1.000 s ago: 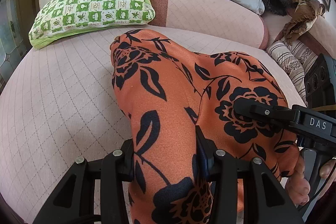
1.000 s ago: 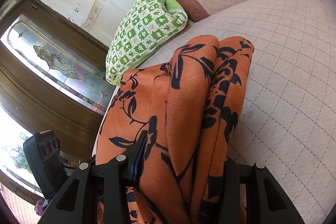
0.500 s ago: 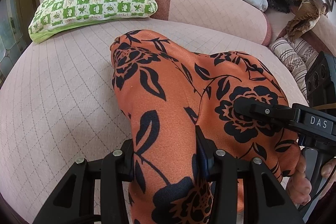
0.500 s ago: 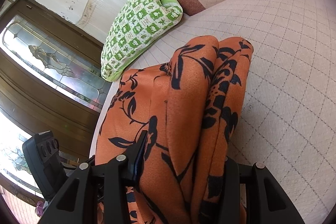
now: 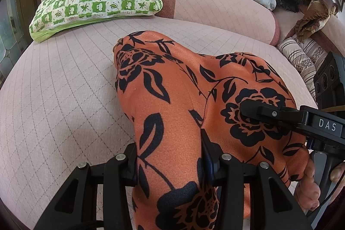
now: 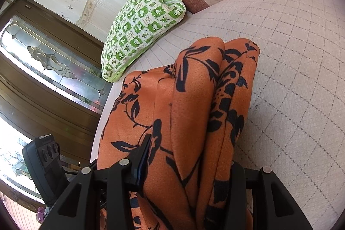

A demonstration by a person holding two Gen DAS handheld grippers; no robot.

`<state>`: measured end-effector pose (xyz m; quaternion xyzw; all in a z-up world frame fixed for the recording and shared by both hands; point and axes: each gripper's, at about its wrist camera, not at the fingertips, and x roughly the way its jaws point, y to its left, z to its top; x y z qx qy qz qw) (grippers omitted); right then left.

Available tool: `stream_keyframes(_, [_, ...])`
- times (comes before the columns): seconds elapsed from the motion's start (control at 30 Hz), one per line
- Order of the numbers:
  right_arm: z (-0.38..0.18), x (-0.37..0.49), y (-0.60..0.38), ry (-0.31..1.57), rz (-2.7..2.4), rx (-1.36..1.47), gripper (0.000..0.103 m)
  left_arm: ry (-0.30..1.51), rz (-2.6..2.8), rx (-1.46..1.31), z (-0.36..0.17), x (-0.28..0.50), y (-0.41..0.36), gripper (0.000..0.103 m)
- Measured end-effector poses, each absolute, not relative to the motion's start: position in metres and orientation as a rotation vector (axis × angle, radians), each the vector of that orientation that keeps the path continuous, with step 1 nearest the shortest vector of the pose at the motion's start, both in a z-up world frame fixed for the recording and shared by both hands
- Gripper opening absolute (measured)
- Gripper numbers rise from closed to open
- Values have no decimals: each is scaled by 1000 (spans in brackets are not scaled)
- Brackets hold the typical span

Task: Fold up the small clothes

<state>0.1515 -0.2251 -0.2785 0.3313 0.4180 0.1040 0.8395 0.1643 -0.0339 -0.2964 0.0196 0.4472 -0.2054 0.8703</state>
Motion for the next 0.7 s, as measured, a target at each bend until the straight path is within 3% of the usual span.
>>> stream_keyframes(0.7, [-279, 151, -224, 876, 215, 708, 47, 935, -433, 41, -296, 165, -33, 47])
